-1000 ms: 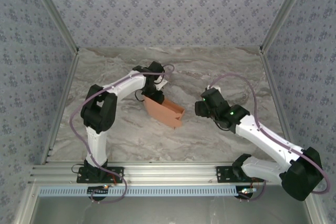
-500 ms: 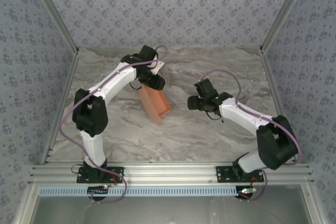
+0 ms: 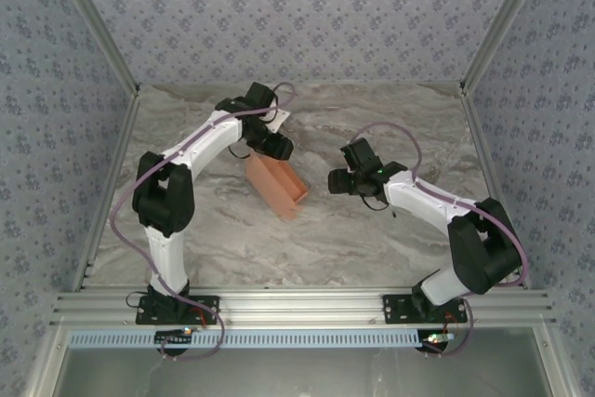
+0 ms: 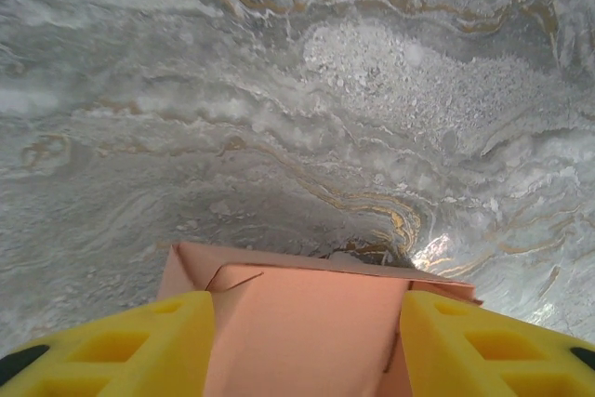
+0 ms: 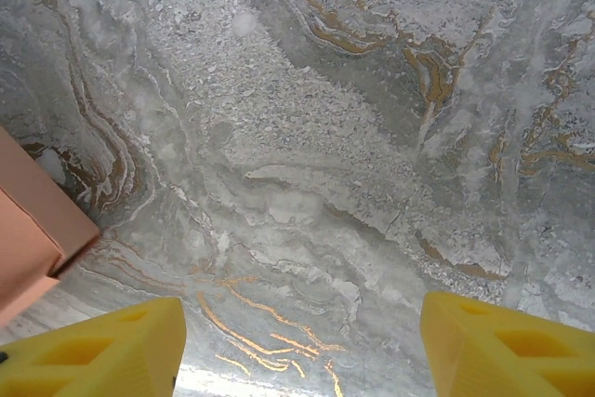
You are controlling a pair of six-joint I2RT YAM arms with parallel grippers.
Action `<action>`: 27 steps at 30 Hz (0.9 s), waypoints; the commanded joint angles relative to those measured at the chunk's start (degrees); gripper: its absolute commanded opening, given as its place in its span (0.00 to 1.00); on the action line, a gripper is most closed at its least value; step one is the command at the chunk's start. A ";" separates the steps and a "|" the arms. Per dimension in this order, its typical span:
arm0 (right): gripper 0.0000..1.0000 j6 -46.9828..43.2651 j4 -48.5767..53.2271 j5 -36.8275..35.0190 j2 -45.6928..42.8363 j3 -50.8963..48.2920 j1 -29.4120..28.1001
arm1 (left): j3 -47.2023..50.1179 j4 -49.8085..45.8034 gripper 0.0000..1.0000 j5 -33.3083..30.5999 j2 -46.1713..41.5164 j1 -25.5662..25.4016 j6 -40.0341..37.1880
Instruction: Fold the paper box
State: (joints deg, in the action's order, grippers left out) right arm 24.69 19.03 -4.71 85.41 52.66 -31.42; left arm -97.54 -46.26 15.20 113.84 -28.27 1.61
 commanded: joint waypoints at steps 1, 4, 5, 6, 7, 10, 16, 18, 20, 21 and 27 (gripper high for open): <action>0.69 -1.22 1.42 -0.98 0.21 0.42 0.18 | -1.89 0.69 0.55 4.72 2.33 -0.25 0.53; 0.69 -1.57 1.51 -0.46 -0.24 0.17 0.51 | -2.70 0.52 0.55 5.53 3.94 -0.22 -0.03; 0.69 -1.74 1.53 -0.15 -0.44 0.08 0.48 | -2.89 0.48 0.55 5.50 4.30 -0.20 -0.35; 0.69 -1.94 1.49 0.26 -0.43 0.07 0.48 | -3.25 0.31 0.55 5.25 4.64 -0.27 -1.04; 0.69 -2.14 1.50 0.59 -0.51 0.03 0.42 | -3.44 0.14 0.55 4.75 4.91 -0.21 -1.69; 0.69 -2.71 1.54 1.19 -0.68 -0.02 0.26 | -3.26 0.26 0.56 2.25 5.07 -1.01 -6.05; 0.69 -3.57 -0.05 4.15 -1.38 -1.08 0.32 | 1.24 4.58 0.61 1.25 3.70 -4.12 -19.97; 0.69 -4.63 -0.74 5.66 -1.64 -1.54 0.31 | 3.00 7.03 0.62 1.50 3.08 -4.76 -22.20; 0.69 -5.09 -0.41 5.94 -2.00 -1.64 0.39 | 3.02 9.46 0.64 2.64 3.05 -4.77 -23.06; 0.69 -5.09 -0.14 5.62 -2.23 -1.74 0.48 | 3.12 10.20 0.65 2.86 2.99 -4.82 -23.38; 0.69 -5.53 0.39 4.91 -3.57 -2.93 0.79 | 7.94 19.26 0.69 8.05 -0.82 -4.52 -23.49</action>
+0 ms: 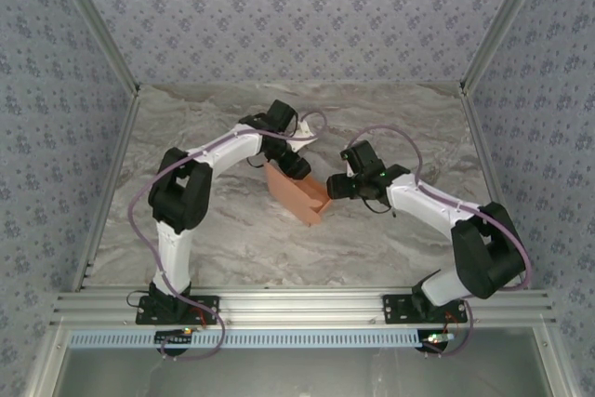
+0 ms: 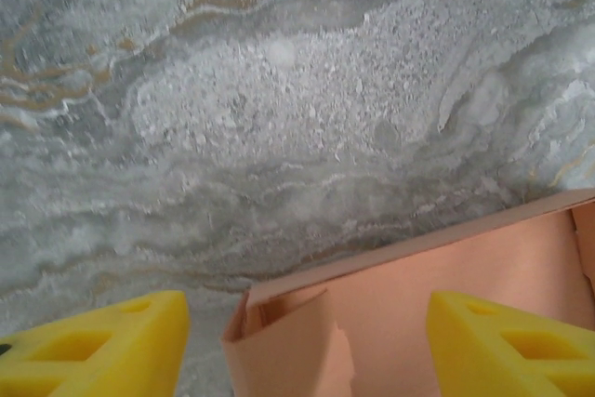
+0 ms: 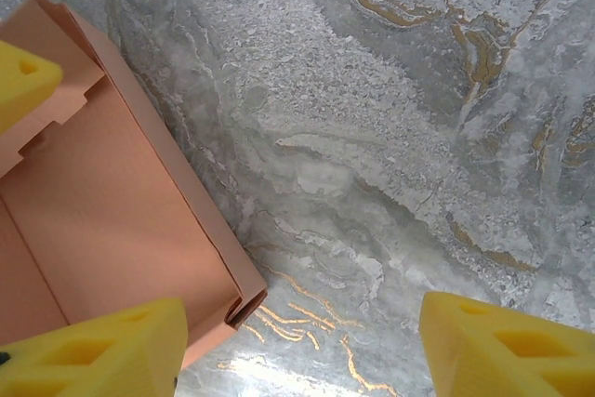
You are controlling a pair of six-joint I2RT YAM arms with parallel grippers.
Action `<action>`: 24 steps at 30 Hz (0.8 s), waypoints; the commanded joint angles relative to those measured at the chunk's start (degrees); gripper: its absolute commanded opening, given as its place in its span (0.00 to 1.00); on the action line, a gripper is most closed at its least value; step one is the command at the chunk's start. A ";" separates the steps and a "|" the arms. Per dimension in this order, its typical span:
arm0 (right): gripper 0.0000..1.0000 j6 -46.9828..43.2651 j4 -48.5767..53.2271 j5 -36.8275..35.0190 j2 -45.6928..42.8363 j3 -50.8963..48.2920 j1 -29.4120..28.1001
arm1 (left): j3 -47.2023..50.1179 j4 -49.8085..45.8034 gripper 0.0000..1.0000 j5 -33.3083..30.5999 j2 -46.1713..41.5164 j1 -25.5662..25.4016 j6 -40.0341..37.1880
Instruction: Fold the paper box
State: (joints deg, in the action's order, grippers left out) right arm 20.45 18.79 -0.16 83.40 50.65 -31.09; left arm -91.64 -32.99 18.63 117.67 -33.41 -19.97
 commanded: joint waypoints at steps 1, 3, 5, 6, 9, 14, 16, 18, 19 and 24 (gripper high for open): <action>0.69 -1.29 0.64 0.33 -1.63 -1.21 0.55 | 3.30 8.34 0.70 7.54 -5.51 1.00 -1.09; 0.69 -1.30 0.58 0.33 -1.64 -1.54 0.69 | 5.07 12.50 0.72 12.22 -6.52 1.92 1.57; 0.68 -1.20 0.56 0.32 -1.66 -1.78 0.73 | 5.89 15.37 0.76 16.03 -6.75 2.90 4.80; 0.68 -1.20 0.55 0.27 -1.73 -1.95 0.71 | 6.11 16.66 0.78 17.56 -6.79 3.23 6.70; 0.68 -1.20 0.37 0.16 -1.77 -2.23 0.77 | 6.87 20.41 0.79 19.03 -6.92 3.94 12.15; 0.68 -1.46 0.12 0.12 -1.81 -2.57 0.93 | 8.27 25.05 0.77 13.72 -8.03 4.73 19.36; 0.68 -1.51 -0.53 0.68 -1.54 -2.61 1.26 | 8.70 26.17 0.76 11.76 -9.50 5.50 22.29; 0.69 -1.40 -1.05 1.82 -0.83 -2.16 1.47 | 9.35 27.42 0.76 8.85 -11.57 6.21 25.61; 0.68 -1.29 -1.25 2.01 -0.16 -1.76 1.49 | 9.78 27.89 0.76 7.01 -12.83 6.68 27.23; 0.66 -0.41 -0.42 0.72 2.97 0.94 3.16 | 12.26 28.40 0.75 -3.15 -18.85 9.92 35.22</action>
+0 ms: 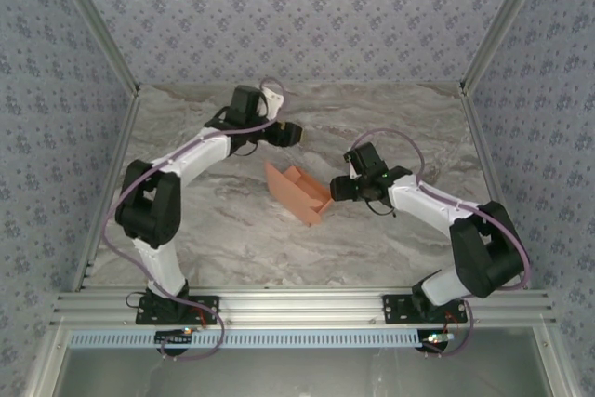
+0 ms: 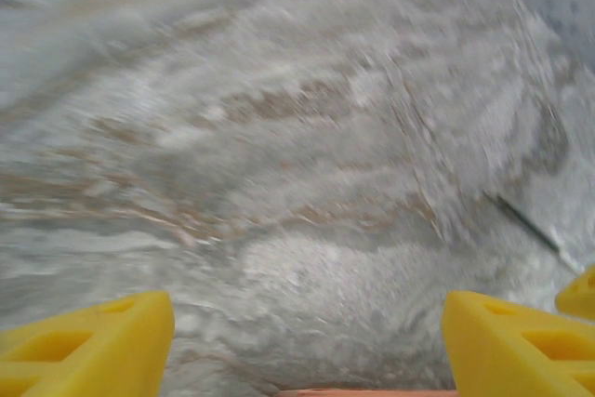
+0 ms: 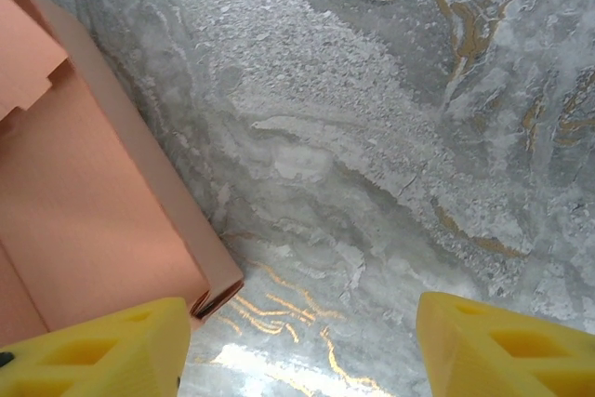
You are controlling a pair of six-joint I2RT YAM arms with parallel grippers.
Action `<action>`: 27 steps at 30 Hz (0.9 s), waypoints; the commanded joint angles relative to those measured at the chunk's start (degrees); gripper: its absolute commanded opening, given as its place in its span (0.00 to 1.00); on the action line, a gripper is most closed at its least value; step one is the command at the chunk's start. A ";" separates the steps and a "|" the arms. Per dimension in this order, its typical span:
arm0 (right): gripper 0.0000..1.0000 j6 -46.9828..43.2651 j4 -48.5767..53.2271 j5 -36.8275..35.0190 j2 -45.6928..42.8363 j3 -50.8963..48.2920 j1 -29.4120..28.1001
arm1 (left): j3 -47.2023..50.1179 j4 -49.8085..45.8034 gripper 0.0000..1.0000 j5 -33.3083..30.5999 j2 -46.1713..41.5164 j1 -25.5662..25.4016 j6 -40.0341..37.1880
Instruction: Fold the paper box
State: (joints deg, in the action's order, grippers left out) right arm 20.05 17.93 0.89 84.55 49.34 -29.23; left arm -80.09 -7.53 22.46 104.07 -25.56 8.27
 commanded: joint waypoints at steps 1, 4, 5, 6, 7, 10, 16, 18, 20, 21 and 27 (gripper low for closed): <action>0.65 -0.17 0.64 -1.20 2.52 2.71 1.69 | 1.91 3.49 0.76 -8.05 -6.67 3.12 8.92; 0.64 -0.57 3.08 -4.96 5.83 5.53 1.57 | 6.08 2.87 0.75 -12.01 -10.72 6.37 13.81; 0.64 -0.82 3.92 -5.68 6.80 6.37 1.23 | 7.66 2.39 0.75 -12.76 -12.09 7.21 14.63; 0.64 -1.21 4.40 -6.14 7.79 6.93 0.67 | 9.67 1.96 0.75 -13.74 -13.52 7.89 15.15; 0.64 -1.51 4.51 -6.09 8.44 7.16 0.06 | 11.65 1.30 0.75 -14.89 -15.33 8.32 15.32; 0.64 -2.03 4.85 -5.04 9.72 7.02 -1.14 | 16.61 -2.62 0.75 -17.82 -19.87 8.43 15.08; 0.64 -2.92 6.53 -1.76 9.63 6.09 -3.91 | 28.91 -6.21 0.75 -18.72 -28.77 8.42 18.01; 0.64 -2.50 6.43 -0.18 8.91 5.45 -5.40 | 32.64 -7.32 0.75 -18.71 -31.25 8.42 18.73; 0.64 -1.56 5.91 1.33 8.23 4.88 -7.37 | 35.88 -8.31 0.75 -19.37 -33.68 8.47 18.97; 0.64 -1.18 5.45 2.15 7.95 4.58 -8.72 | 37.39 -8.72 0.75 -20.24 -34.83 8.51 19.10; 0.64 2.42 1.70 5.26 7.95 5.57 -17.59 | 41.21 -10.75 0.75 -23.56 -38.32 10.41 18.00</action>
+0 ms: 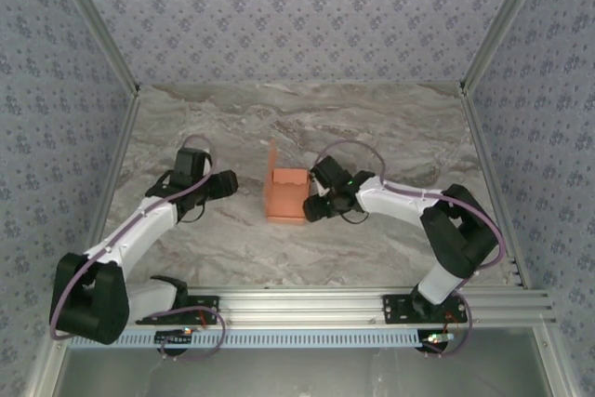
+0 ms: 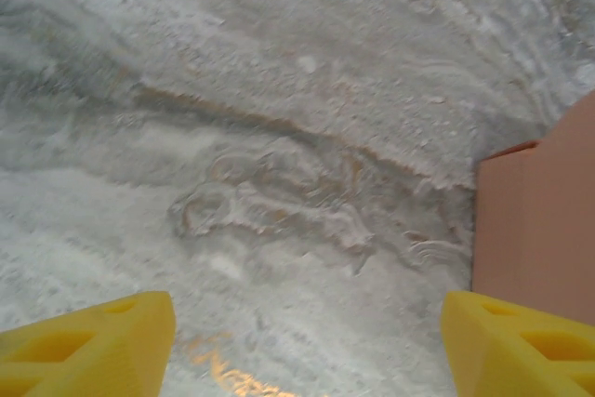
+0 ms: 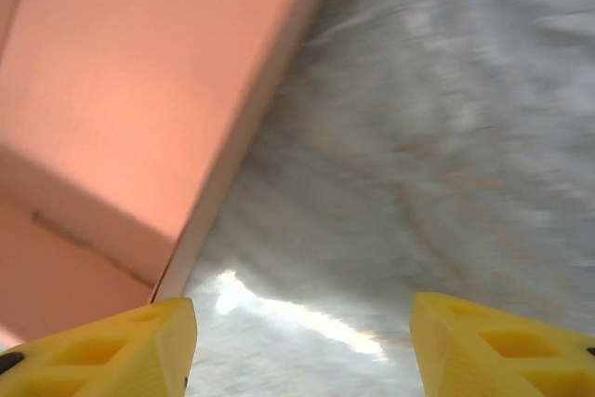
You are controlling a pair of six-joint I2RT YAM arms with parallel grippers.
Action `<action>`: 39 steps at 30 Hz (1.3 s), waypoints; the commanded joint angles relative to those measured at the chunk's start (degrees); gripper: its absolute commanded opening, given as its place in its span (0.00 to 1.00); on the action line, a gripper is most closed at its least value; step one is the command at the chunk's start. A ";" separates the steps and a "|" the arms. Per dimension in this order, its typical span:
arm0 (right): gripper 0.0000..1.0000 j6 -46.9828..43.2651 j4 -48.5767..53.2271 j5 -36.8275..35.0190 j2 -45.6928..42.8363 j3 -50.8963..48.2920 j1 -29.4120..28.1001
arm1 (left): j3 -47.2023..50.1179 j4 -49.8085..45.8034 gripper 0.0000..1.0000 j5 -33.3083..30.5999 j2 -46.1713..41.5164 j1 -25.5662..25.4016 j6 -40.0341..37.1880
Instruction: Fold the paper box
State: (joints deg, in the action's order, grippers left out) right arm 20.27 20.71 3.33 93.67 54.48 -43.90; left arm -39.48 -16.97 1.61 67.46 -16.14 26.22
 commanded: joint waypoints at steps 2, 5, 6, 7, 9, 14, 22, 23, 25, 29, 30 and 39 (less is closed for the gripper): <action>0.64 2.36 -0.69 1.32 -1.93 1.12 -4.85 | 0.91 -1.42 0.75 -3.39 -2.08 1.37 -0.19; 0.64 0.76 0.39 -1.94 -4.87 1.01 -4.15 | 1.35 -1.43 0.75 -3.82 -2.32 1.46 -0.29; 0.64 -0.15 0.24 -2.21 -5.87 0.70 -3.24 | 1.58 -1.21 0.75 -3.81 -2.42 1.46 -0.27; 0.64 -1.01 -0.37 -1.80 -6.64 0.39 -1.75 | 1.82 -1.06 0.75 -3.72 -2.70 1.47 -0.20; 0.64 -3.23 -2.98 2.16 -7.08 -0.30 1.81 | 1.88 -0.87 0.75 -3.54 -3.03 1.46 -0.14; 0.63 -10.97 -6.40 11.87 -1.59 4.01 7.93 | 1.94 -0.49 0.75 -3.37 -3.56 1.46 -0.29; 0.61 -20.88 -0.23 18.20 12.63 18.97 12.24 | 1.86 -0.92 0.75 -2.38 -3.84 1.46 -0.42; 0.61 -22.04 0.87 18.59 14.43 20.87 12.48 | 1.94 -0.96 0.75 -2.25 -3.84 1.46 -0.46; 0.58 -23.76 3.02 18.82 17.13 24.04 12.60 | 1.82 -0.87 0.75 -2.05 -3.86 1.46 -0.68; 0.54 -26.65 6.00 19.76 21.52 28.63 12.83 | 1.53 -0.95 0.75 -2.00 -3.65 1.46 -1.25; 0.54 -27.23 6.49 20.26 22.14 29.21 12.79 | 1.56 -0.96 0.75 -2.01 -3.66 1.46 -1.34; 0.37 -30.66 9.38 22.27 25.79 32.98 12.55 | 1.78 -0.43 0.75 -1.57 -2.71 1.46 -1.59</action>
State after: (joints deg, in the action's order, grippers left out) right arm -7.81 26.81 23.92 117.91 84.95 -31.22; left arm -37.65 -17.41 -0.71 64.93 -14.90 25.54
